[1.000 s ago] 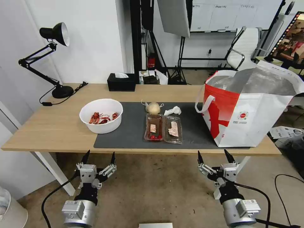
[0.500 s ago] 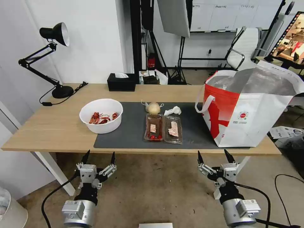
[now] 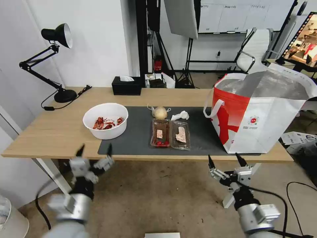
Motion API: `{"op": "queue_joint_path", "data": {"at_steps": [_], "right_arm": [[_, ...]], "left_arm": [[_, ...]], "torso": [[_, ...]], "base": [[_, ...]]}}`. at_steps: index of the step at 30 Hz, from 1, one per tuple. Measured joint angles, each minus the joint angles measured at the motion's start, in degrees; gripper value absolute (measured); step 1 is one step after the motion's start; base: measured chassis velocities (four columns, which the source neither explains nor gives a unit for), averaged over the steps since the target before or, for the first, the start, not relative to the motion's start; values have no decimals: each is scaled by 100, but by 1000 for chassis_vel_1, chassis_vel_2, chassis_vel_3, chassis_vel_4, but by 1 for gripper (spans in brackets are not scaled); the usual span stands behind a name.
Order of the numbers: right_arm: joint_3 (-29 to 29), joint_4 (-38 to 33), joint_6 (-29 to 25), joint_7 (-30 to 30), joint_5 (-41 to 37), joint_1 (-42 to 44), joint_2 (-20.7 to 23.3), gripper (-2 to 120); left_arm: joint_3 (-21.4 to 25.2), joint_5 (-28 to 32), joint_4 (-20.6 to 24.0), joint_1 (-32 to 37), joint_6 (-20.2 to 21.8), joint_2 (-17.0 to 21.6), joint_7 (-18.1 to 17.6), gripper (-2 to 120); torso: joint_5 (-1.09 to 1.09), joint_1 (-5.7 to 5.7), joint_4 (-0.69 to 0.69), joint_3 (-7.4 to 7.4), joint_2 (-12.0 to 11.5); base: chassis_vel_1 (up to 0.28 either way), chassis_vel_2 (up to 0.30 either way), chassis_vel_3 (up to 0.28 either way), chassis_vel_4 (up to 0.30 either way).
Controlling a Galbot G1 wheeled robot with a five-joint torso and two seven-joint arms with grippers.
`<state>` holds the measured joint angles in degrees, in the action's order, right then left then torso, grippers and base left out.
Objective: Pick up the trash from the table and place it into the takeout bag.
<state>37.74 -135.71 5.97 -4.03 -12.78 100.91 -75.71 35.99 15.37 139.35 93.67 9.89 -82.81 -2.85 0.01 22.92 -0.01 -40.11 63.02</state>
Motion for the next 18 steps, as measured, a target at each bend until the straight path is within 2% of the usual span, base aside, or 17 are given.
{"op": "queue_joint_path", "data": {"at_steps": [1, 2, 5, 8, 18], "right_arm": [[176, -120, 176, -120, -364, -66, 286, 100], [176, -120, 176, -120, -364, -66, 286, 100], [419, -273, 430, -321, -907, -168, 706, 100], [378, -241, 501, -435, -1103, -183, 740, 100], [315, -213, 512, -291, -1303, -178, 717, 100]], "left_arm": [[-24, 36, 0, -6, -3, 18, 55, 100], [-24, 36, 0, -6, -3, 18, 55, 100], [-104, 28, -28, -10, -6, 8, 92, 100], [-157, -18, -51, -23, -7, -32, 107, 100], [-237, -136, -90, -27, -48, -92, 186, 100]], "torso": [[0, 0, 1, 0, 0], [0, 0, 1, 0, 0], [-5, 0, 2, 0, 0], [2, 0, 1, 0, 0], [0, 0, 1, 0, 0]], "base": [[0, 0, 0, 0], [0, 0, 0, 0], [0, 0, 0, 0], [0, 0, 0, 0], [0, 0, 0, 0]]}}
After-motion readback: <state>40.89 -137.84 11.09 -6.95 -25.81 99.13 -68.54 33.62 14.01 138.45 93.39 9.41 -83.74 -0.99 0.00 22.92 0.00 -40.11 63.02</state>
